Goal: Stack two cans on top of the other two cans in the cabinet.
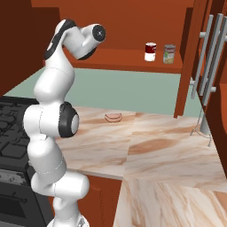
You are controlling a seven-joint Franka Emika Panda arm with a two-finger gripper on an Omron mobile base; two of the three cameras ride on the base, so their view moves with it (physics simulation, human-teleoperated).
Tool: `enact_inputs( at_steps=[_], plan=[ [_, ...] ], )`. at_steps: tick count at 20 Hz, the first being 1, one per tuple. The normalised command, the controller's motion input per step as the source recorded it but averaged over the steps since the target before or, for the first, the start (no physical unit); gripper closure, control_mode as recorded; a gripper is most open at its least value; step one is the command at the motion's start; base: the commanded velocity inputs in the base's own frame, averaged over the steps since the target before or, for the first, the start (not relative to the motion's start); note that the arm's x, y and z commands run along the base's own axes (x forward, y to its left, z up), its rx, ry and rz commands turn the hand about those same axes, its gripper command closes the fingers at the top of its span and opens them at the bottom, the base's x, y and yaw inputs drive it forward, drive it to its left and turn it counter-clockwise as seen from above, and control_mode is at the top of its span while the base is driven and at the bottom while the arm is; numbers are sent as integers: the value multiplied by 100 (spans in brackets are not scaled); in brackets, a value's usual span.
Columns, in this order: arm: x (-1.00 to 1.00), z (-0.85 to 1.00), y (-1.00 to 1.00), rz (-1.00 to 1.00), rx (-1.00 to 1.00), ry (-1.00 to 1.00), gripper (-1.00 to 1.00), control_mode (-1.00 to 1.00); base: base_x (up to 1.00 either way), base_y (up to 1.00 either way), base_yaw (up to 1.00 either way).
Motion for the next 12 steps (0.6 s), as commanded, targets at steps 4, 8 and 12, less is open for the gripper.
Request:
enact_inputs(
  at_steps=[4,8,12],
  plan=[
    [0,-2,0,0,0,0,-100,-100,0,0,0],
    [-4,-3,-4,0,0,0,-100,-100,0,0,0],
    [-27,-2,-16,0,0,0,-100,-100,0,0,0]
  ],
)
